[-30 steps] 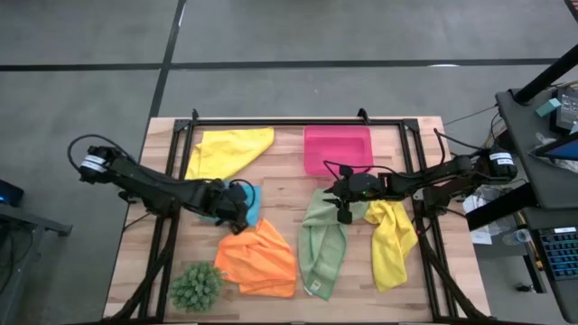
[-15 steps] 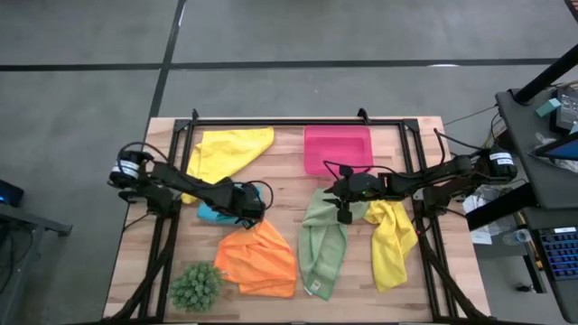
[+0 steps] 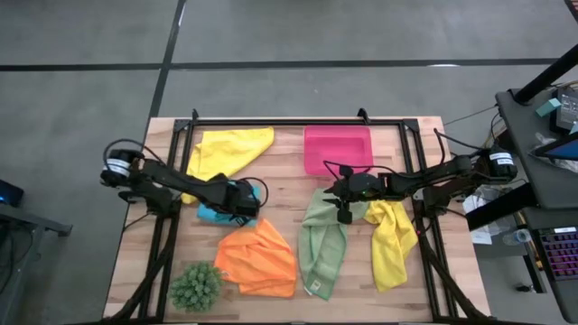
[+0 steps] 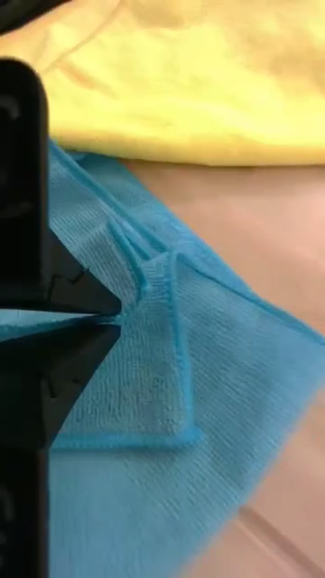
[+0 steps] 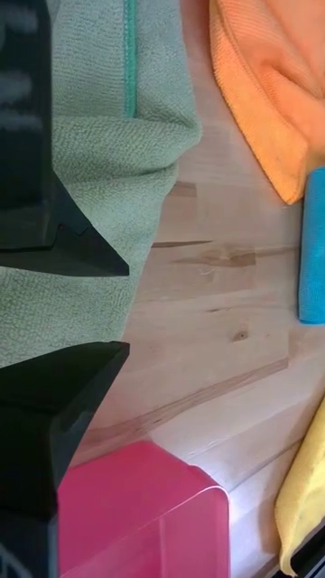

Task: Fold microfiber towels
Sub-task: Fold the blue microfiber cloth

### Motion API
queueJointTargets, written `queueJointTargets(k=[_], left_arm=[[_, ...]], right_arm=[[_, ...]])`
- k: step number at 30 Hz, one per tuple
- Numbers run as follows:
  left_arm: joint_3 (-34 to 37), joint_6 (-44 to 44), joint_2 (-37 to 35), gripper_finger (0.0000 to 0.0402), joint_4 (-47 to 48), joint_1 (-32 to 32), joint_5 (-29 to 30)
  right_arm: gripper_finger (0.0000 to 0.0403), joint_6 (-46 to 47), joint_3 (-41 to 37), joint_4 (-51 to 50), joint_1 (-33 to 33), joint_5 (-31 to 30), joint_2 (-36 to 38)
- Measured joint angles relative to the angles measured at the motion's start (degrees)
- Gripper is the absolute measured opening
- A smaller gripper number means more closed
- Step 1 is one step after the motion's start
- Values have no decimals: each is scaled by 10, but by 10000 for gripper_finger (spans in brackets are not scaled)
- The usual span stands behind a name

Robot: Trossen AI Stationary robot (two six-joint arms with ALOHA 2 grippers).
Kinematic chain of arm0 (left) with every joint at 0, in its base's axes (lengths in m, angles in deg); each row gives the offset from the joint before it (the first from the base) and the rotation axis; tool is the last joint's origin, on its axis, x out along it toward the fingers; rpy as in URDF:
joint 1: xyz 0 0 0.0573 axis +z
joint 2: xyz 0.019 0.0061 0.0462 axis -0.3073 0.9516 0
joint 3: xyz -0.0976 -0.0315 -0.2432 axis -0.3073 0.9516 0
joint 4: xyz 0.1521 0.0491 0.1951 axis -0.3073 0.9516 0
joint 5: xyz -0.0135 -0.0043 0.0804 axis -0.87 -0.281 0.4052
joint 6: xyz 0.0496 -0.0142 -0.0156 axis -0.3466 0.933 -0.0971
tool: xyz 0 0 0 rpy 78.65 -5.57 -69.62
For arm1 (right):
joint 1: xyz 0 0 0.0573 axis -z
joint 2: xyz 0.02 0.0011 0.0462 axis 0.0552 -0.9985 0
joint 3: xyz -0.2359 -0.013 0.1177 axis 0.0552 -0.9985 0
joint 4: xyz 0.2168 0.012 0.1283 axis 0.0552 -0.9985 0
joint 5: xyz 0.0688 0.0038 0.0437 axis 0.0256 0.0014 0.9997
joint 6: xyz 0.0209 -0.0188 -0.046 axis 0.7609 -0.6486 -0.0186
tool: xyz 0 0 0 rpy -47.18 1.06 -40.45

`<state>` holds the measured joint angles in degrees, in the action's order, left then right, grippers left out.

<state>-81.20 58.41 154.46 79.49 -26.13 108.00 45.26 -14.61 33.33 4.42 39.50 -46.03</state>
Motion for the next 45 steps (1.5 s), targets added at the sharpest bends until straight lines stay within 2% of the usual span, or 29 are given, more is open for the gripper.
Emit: queueJointTargets(k=[9,15,20,31,33,35,40,41,45], left_arm=[[7,-12,-33,71,-97,0,-42],[1,-12,-40,120,-58,0,-49],[12,-11,-48,153,-50,2,-19],[45,9,10,159,-62,12,4],[47,14,23,152,-65,13,10],[44,8,33,129,-66,13,11],[34,-14,30,22,-68,12,10],[31,-15,26,12,-66,13,10],[17,-28,14,9,-68,13,10]], right_arm=[[118,1,0,-1,0,0,0],[118,3,0,-2,0,0,0],[118,3,0,-2,0,0,0],[118,3,-4,-2,0,0,0],[118,3,-4,-1,0,0,0],[118,4,-4,-2,0,0,0],[118,4,-5,-1,0,0,0],[118,4,-5,-1,0,0,0],[118,4,-6,0,0,0,0]])
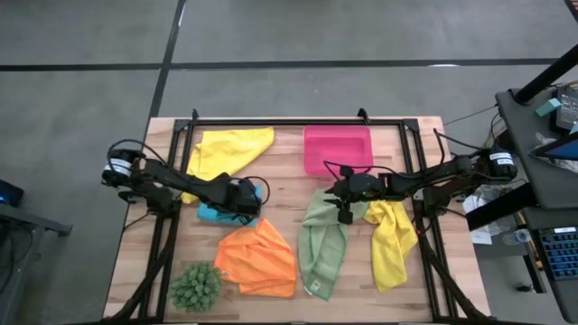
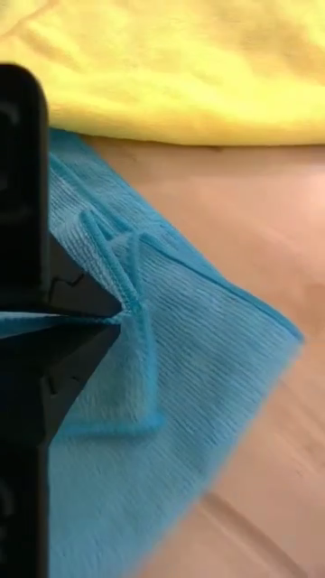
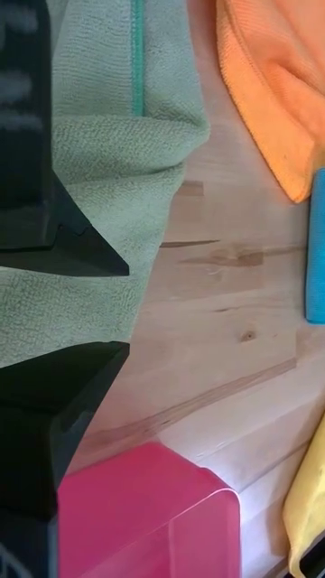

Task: Fold microfiber towels
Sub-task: Fold the blue microfiber cloth

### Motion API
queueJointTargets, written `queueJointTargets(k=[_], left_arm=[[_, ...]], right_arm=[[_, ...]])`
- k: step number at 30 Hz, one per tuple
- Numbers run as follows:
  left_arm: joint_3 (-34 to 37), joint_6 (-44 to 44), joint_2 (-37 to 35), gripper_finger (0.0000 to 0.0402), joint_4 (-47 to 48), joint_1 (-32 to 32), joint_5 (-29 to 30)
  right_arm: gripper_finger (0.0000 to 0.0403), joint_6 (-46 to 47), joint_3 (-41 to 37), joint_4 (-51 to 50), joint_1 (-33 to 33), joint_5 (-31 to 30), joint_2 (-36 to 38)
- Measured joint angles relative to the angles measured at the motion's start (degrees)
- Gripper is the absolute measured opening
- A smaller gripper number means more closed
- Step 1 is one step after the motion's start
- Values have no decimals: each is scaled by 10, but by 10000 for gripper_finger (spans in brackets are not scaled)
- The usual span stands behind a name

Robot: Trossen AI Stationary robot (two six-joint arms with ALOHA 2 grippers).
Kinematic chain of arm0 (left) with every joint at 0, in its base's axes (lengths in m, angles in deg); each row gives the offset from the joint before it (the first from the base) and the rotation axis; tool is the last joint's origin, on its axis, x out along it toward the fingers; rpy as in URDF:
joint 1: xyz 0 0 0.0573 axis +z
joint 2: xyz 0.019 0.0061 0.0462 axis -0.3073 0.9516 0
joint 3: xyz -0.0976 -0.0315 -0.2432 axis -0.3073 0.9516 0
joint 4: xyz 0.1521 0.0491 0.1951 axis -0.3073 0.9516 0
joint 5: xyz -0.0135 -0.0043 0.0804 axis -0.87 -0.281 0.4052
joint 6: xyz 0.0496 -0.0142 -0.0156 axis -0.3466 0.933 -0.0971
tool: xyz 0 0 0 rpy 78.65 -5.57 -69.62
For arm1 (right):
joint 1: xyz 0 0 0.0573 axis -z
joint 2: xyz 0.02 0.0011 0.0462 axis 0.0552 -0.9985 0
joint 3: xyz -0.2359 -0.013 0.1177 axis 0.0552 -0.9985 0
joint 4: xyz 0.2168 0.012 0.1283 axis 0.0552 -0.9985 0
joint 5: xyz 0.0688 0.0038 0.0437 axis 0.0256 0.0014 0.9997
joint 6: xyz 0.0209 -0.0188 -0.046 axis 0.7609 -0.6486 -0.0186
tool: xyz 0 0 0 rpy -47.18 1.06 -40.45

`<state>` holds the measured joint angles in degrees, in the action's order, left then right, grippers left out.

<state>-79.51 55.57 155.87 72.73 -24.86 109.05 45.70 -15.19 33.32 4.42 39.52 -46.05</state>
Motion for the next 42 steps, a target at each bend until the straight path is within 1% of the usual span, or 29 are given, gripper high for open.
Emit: queueJointTargets(k=[3,7,14,18,26,28,30,33,36,38,42], left_arm=[[-14,0,-4,2,0,0,0],[-18,-2,-4,3,-17,0,-1],[1,-9,-4,9,-91,0,-20],[1,-13,1,44,-87,0,-34],[2,-14,1,153,-84,0,-36],[2,-15,7,172,-85,0,-36],[4,-16,13,182,-85,0,-36],[4,-16,32,181,-89,0,-36],[4,-17,49,168,-86,0,-35],[1,-30,53,149,-86,0,-34],[-2,-43,51,89,-85,0,-36]], right_arm=[[118,-1,0,1,0,0,0],[118,0,-1,1,0,0,0],[118,1,-1,0,0,0,0],[118,1,-1,-2,0,0,0],[118,1,-1,-2,0,0,0],[118,1,-1,-2,0,0,0],[118,1,-1,-2,0,0,0],[118,1,-1,-2,0,0,0],[118,1,-1,-2,0,0,0],[118,1,-1,-2,0,0,0],[118,1,-1,-2,0,0,0]])
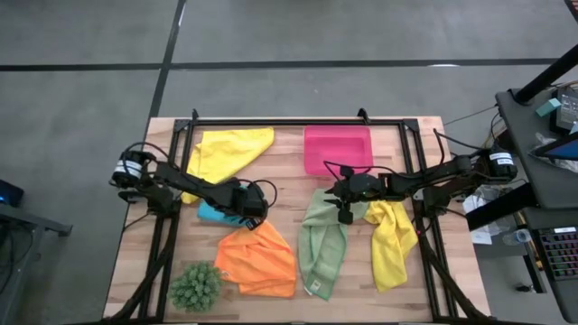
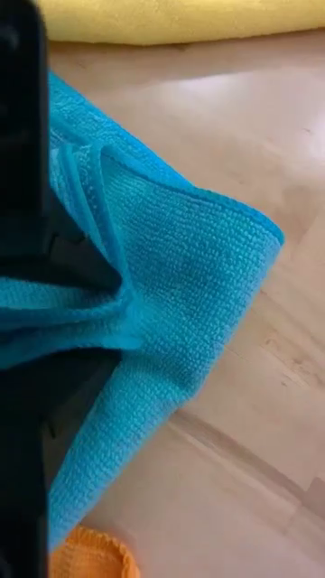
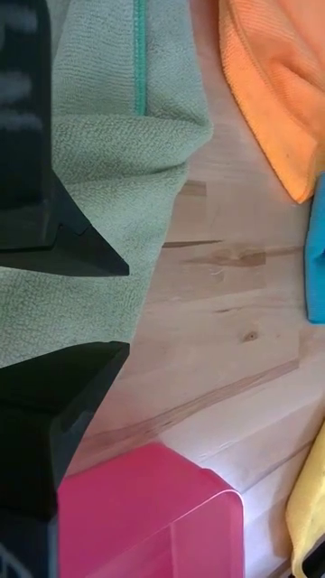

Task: Fold microfiber towels
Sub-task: Fold the blue microfiber cloth

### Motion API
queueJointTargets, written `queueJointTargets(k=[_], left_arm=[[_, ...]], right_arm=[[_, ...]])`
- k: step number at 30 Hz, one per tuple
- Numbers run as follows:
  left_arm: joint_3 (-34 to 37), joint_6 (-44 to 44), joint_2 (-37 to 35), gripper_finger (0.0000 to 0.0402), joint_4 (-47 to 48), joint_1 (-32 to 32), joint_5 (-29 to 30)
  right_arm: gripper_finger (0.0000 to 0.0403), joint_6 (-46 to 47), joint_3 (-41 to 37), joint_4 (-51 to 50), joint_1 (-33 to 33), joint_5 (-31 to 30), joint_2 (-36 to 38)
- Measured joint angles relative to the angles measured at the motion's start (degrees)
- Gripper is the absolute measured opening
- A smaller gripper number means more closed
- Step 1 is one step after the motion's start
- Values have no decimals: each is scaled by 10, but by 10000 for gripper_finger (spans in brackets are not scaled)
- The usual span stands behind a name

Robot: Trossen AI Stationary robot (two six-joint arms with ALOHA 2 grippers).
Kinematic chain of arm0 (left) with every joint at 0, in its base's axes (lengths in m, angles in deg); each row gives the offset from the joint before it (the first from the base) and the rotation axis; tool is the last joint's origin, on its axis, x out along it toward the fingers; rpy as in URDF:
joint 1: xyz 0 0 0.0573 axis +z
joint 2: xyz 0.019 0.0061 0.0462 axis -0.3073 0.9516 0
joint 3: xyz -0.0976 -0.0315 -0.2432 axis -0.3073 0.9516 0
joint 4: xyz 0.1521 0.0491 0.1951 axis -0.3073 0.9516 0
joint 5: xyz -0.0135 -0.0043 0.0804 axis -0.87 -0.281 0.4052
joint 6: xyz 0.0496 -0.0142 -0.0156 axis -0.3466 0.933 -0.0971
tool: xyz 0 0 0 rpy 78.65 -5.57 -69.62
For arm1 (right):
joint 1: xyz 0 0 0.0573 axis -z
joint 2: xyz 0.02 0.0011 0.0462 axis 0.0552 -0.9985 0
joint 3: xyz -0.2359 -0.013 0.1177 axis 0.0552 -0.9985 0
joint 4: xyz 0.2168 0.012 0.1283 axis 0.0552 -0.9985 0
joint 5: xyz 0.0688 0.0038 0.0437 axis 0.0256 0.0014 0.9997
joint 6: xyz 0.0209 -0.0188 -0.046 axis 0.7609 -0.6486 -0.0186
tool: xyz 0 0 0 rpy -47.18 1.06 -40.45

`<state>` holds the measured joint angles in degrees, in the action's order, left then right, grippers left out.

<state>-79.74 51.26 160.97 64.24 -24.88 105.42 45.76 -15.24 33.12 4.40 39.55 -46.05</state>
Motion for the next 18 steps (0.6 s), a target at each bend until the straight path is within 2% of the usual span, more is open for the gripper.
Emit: queueJointTargets(k=[4,6,18], left_arm=[[-1,0,-14,22,2,0,-1],[0,0,-21,7,8,0,-2],[2,18,-52,27,20,2,-2]], right_arm=[[118,0,0,0,0,0,0],[118,0,0,0,0,0,0],[118,5,-1,0,0,0,0]])
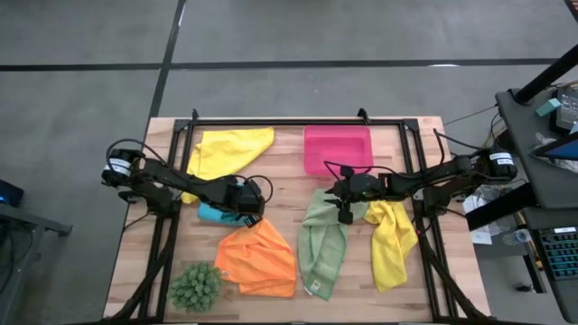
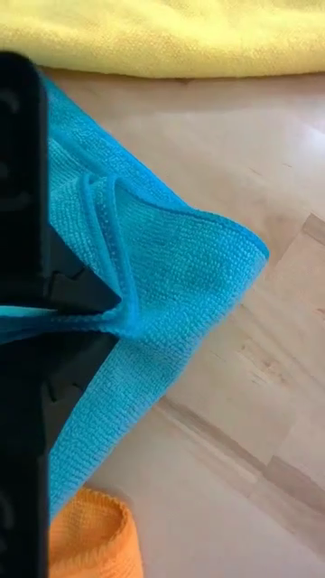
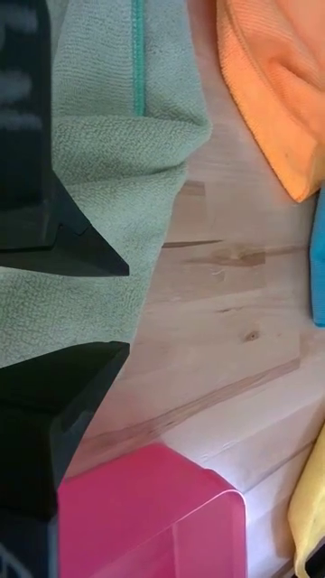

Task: Fold microfiber towels
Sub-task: Fold the blue microfiber cloth

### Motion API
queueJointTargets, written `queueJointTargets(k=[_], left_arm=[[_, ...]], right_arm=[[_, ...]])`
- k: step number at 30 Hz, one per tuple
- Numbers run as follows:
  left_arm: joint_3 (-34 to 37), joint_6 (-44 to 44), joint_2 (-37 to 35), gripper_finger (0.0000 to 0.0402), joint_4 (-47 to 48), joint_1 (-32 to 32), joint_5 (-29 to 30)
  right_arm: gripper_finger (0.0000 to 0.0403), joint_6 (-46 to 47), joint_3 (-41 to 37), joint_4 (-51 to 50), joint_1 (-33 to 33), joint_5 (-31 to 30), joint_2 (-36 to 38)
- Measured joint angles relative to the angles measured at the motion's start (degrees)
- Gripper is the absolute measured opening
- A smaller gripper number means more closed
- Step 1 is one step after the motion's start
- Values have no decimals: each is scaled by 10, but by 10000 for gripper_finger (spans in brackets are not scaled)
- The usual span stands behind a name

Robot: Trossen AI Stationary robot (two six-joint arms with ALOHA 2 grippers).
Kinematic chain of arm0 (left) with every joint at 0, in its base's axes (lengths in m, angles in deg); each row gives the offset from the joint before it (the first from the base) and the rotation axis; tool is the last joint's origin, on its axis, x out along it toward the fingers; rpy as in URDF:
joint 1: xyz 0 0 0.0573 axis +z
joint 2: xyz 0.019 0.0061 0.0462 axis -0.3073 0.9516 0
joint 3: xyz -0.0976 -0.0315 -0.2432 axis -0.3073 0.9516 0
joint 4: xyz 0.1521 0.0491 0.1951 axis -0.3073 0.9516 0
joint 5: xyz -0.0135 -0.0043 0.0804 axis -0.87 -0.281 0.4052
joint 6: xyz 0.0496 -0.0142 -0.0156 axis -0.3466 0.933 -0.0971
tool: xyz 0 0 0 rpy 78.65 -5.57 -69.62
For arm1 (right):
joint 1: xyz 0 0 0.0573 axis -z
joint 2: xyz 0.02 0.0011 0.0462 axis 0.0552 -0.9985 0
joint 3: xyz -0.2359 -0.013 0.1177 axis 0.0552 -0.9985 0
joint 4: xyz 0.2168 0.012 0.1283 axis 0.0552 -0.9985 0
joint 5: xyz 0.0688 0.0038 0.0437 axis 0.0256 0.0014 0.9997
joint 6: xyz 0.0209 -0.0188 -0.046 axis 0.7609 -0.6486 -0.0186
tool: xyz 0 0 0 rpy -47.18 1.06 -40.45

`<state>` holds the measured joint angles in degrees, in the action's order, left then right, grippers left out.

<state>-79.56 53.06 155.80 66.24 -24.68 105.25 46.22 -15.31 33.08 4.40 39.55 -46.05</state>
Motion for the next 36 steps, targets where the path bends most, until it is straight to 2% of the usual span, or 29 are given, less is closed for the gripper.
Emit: queueJointTargets(k=[12,20,23,32,36], left_arm=[[2,8,1,83,-1,1,4],[2,11,1,43,-1,1,5],[2,9,1,40,-1,1,-3],[3,12,2,129,-1,2,9],[3,10,2,148,-1,2,11]], right_arm=[[118,0,0,0,0,0,0],[118,0,0,0,0,0,0],[118,0,0,0,0,0,0],[118,0,0,0,0,0,0],[118,0,0,0,0,0,0]])
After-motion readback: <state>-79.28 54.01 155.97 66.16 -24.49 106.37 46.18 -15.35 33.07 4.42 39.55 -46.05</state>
